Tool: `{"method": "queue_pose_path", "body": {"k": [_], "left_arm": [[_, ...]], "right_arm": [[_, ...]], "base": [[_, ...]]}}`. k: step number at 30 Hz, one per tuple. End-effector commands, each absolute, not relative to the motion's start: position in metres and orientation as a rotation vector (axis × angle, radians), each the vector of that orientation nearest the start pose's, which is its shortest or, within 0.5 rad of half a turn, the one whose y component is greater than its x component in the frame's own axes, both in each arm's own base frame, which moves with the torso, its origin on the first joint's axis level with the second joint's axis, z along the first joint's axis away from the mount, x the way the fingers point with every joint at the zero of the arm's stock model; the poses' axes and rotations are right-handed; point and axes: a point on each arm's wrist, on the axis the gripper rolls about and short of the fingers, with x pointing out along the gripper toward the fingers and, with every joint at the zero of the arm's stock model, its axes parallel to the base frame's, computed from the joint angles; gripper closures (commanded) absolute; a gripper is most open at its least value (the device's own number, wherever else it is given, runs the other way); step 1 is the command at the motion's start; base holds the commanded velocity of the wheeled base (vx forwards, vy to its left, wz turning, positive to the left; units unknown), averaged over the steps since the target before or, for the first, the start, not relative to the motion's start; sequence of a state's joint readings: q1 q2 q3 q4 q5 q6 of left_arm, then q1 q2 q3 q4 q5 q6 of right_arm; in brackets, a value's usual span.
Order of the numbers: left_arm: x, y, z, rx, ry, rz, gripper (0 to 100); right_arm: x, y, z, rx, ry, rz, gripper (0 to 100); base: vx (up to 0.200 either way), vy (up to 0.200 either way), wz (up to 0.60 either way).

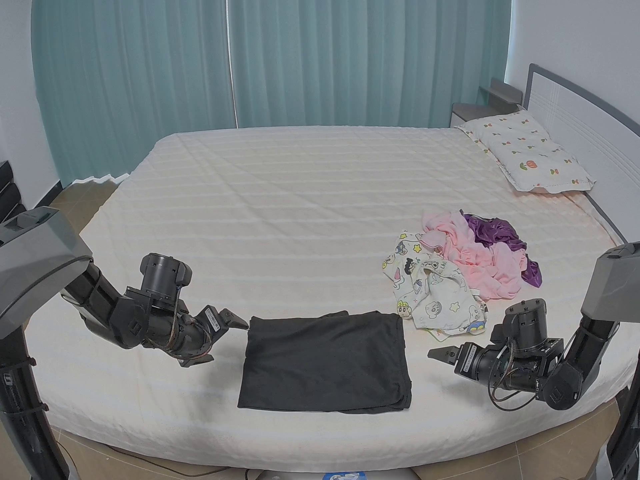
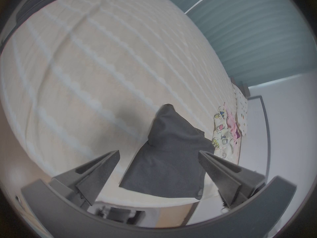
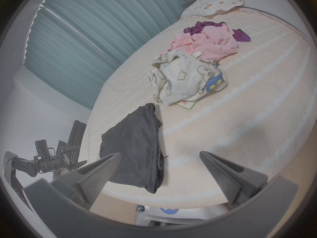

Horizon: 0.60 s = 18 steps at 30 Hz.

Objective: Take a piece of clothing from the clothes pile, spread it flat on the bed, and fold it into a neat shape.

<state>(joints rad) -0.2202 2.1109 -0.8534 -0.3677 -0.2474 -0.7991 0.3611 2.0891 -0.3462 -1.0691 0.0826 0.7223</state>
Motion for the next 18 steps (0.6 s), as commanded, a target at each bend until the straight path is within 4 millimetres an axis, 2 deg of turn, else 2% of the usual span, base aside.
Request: {"method": "queue_pose_path", "body": {"k": [1, 9, 11, 18], "left_arm": [[0.347, -0.080, 0.006, -0.560, 1.008, -0.093, 0], [0.361, -0.092, -0.022, -0.426, 0.993, -0.183, 0], [0.367, -0.093, -0.025, -0.417, 0.986, -0.190, 0], [0.368, -0.104, -0.028, -0.403, 0.994, -0.237, 0]], "right_arm": [[0.255, 0.100, 0.011, 0.583, 0.791, 0.172, 0], [0.255, 0.101, 0.008, 0.576, 0.801, 0.173, 0], [0.255, 0.101, 0.008, 0.575, 0.801, 0.174, 0], [0.255, 0.101, 0.004, 0.572, 0.812, 0.169, 0]], "base": [[0.000, 0.000, 0.00], [0.000, 0.000, 0.00], [0.000, 0.000, 0.00], [0.000, 0.000, 0.00]]}}
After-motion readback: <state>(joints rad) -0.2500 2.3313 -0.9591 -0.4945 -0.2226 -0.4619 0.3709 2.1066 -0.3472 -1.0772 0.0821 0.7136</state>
